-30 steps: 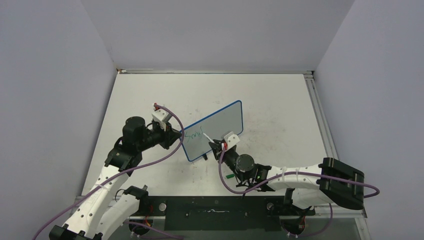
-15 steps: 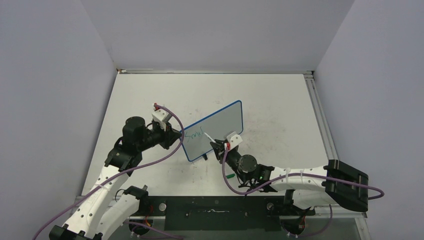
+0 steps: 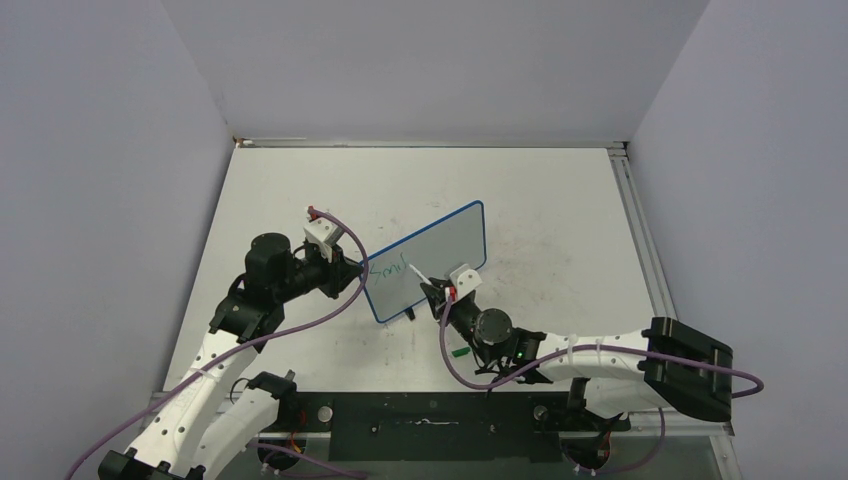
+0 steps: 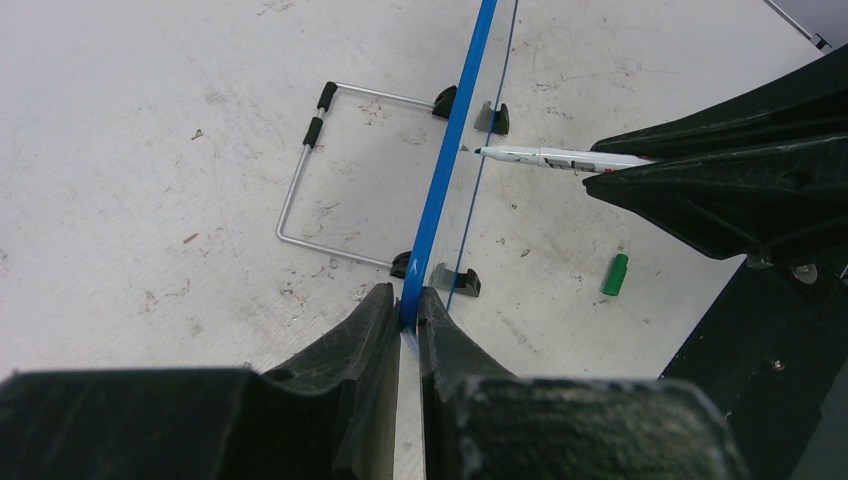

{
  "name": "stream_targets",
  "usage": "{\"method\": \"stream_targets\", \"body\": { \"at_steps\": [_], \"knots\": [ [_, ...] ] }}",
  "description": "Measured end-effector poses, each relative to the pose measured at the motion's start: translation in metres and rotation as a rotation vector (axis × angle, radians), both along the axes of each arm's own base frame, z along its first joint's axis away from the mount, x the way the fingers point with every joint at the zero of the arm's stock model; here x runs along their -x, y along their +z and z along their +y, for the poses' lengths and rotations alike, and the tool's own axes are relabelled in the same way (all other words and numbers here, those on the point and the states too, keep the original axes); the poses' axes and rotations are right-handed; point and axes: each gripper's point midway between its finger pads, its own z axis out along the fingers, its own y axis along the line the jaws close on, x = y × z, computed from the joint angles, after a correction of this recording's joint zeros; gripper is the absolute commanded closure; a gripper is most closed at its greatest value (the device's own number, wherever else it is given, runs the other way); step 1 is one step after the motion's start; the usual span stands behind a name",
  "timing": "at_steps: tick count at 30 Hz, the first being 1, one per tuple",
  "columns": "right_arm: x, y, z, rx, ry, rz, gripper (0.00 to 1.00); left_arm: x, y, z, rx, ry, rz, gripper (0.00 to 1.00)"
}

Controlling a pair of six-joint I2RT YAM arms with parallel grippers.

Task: Write a sentence on the whiteboard

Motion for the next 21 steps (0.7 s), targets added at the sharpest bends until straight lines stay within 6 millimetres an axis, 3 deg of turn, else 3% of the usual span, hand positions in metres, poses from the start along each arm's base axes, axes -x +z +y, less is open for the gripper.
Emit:
{"method": "stream_targets", "body": {
  "at_steps": [21],
  "knots": [
    [-0.0068,-0.0027,-0.0033,0.007,-0.02,0.0,0.95,-0.0001,-0.0001,0.0,0.0,0.0,0.0,1.0]
  ]
}}
